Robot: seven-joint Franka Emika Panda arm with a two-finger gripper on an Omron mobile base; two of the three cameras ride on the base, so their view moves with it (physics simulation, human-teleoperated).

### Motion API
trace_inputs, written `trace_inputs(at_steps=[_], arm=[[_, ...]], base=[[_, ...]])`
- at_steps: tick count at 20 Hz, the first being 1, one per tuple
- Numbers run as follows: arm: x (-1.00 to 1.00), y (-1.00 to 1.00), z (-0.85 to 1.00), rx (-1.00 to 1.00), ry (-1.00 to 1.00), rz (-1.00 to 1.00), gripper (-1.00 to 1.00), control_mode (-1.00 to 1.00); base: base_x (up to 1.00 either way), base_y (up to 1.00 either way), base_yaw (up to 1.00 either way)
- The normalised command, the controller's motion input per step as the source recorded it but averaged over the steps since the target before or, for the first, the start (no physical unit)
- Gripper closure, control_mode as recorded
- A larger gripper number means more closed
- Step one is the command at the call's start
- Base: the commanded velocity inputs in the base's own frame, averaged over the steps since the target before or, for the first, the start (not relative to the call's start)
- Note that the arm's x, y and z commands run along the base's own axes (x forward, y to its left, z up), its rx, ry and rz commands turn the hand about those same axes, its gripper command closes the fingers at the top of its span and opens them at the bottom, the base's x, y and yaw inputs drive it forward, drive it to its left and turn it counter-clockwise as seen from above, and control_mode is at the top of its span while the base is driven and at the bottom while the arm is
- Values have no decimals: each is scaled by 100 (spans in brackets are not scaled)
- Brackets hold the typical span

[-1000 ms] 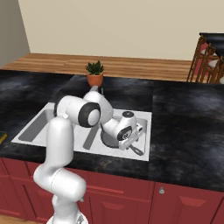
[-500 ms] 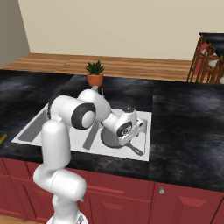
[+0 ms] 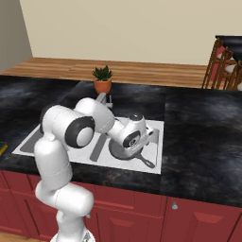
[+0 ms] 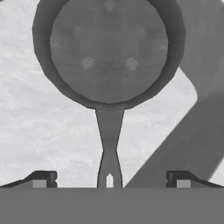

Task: Pick the pan and sponge and place them into the sink. Then turn on the water.

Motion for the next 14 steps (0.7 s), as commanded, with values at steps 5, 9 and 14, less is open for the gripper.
trace_inputs(at_steps=[5,9,14], arm=[[-52,33,6,1,-7,-5,-100,-100],[-27,27,39,0,-2,-9,-100,-100],[-17,19,49,0,0,-11,-100,-100]], base=[[0,0,0],[0,0,0],[0,0,0]])
